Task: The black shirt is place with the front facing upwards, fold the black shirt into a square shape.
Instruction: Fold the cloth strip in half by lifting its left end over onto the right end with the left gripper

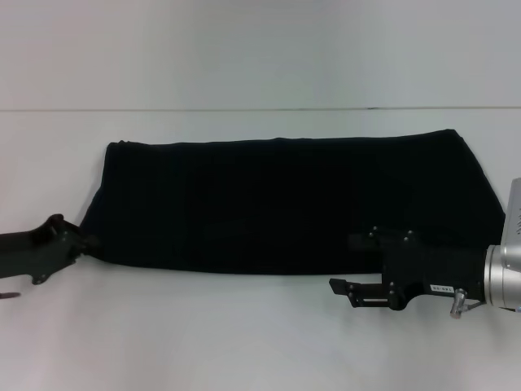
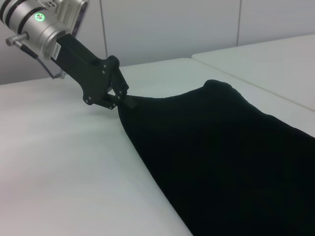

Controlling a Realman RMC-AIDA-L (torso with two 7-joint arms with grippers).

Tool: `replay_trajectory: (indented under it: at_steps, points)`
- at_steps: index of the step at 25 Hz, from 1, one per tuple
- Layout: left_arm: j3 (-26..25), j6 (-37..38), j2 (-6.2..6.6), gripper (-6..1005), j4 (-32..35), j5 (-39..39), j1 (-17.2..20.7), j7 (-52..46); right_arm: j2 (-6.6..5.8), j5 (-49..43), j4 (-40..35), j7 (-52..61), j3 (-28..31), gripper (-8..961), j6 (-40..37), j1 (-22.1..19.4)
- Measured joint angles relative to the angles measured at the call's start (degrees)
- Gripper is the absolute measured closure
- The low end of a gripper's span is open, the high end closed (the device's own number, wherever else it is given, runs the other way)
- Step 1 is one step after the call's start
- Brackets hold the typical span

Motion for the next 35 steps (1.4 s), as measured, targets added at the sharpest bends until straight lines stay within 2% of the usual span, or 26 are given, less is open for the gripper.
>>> replay_trajectory:
  at_steps: [5,8,9,12,15,21,24,29,32,35]
  points:
    - [-3.21,0.00,1.62,972,1.91,0.13,1.35,0.98,0.00,0.20,-0.14,0.16,1.03,99,-0.37,-0.31]
    - [-5.93,-0.22,3.62,978,2.96,0.29,2.69,1.19,-0.12,0.22,-0.19,0.18,2.30,99,-0.41,-0.69]
    - [-7.34,-0.45,4.72,978,3.13,0.33,3.30,1.37,-0.15,0.22,-0.19,0.18,2.63,99,-0.42,-0.83]
    - [-9.49,-0.62,6.37,978,3.39,0.41,4.18,1.60,-0.17,0.24,-0.23,0.18,3.34,99,-0.48,-1.32]
    - [-10.63,-0.75,7.17,977,3.75,0.70,4.45,1.66,-0.18,0.26,-0.16,0.19,3.62,99,-0.47,-1.56]
    - [-11.04,2.98,7.32,977,4.45,-0.36,1.71,2.34,-0.18,0.27,0.10,0.19,4.64,98,-0.06,-2.18]
    - [-10.94,7.30,6.54,977,6.31,-2.52,-1.64,2.43,-0.28,0.26,0.05,0.19,6.20,98,-0.04,-3.00]
    - [-10.29,13.23,3.95,977,8.16,-5.49,-10.47,2.42,-0.52,0.24,0.00,0.18,8.78,98,0.03,-4.79]
    - [-7.64,14.00,1.61,976,8.04,-5.82,-16.93,2.65,-0.56,0.23,0.02,0.12,9.43,98,-0.05,-5.77]
    - [-2.78,12.76,-1.52,976,7.87,-5.72,-21.80,3.40,-0.60,0.23,0.06,0.15,9.52,99,-0.32,-6.65]
